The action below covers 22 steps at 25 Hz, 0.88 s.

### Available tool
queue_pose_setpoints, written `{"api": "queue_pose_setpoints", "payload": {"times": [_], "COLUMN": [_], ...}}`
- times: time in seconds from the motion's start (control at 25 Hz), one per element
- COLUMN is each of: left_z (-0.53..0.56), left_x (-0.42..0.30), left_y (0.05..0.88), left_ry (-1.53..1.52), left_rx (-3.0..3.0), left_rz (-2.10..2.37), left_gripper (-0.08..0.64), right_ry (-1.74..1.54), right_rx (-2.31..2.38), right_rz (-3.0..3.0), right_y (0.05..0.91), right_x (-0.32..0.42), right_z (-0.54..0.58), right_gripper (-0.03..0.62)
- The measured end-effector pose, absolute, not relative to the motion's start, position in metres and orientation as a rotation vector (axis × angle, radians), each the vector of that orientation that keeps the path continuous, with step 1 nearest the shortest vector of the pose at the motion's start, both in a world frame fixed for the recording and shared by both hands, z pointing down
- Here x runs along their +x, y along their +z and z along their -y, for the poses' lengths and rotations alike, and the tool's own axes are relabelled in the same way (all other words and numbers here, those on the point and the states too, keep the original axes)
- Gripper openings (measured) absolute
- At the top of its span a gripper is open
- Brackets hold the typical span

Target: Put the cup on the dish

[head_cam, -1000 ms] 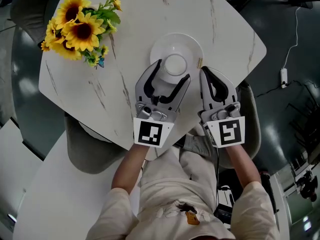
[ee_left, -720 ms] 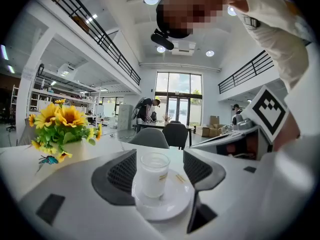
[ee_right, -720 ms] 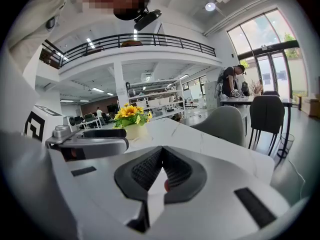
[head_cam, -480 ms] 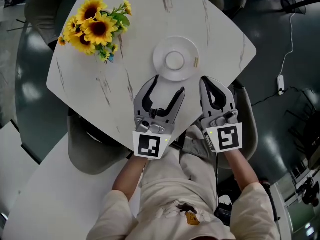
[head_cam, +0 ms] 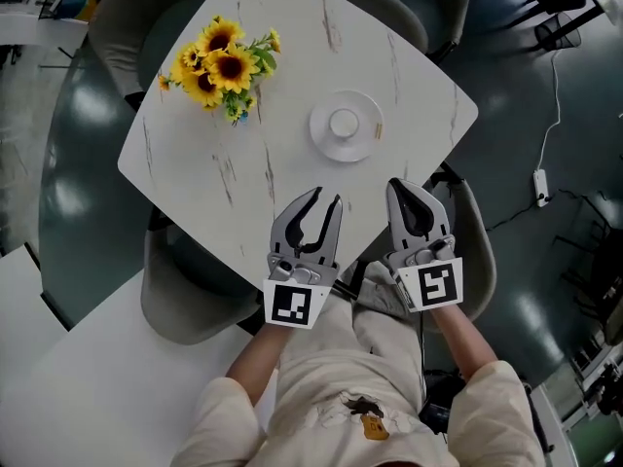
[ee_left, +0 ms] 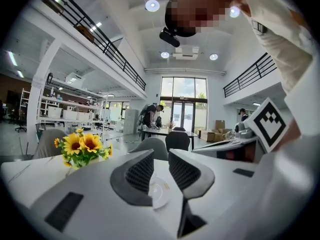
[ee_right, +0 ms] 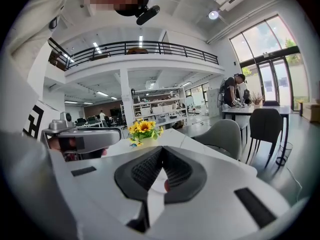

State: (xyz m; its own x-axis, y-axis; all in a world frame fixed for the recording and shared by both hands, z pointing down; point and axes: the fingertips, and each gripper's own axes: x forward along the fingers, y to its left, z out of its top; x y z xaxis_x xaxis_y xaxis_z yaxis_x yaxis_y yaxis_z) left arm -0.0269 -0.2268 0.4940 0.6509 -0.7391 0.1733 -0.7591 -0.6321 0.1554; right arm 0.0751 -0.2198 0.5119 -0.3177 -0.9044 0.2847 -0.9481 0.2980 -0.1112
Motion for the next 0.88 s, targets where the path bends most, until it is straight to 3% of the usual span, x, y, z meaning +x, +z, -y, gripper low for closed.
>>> {"api": "queue_pose_setpoints", "payload": {"times": [0.24, 0.88], "left_z": [0.193, 0.121], "left_x": [-0.028, -0.042], "left_y": [0.458, 0.374], "left_ry": [0.097, 0.077], "left_rx": [2.647, 2.666], "left_rz": [1.199, 1.167], "left_gripper": [0.006, 0.005], "right_ry": [0.385, 0.313], "right_rx": [1.764, 1.642], "right_rz": [2.402, 2.556], "right_y": [0.474, 0.376], "right_x": [0.072, 0.031], "right_z": [0.192, 0.115], "right_gripper": [0.005, 0.005]}}
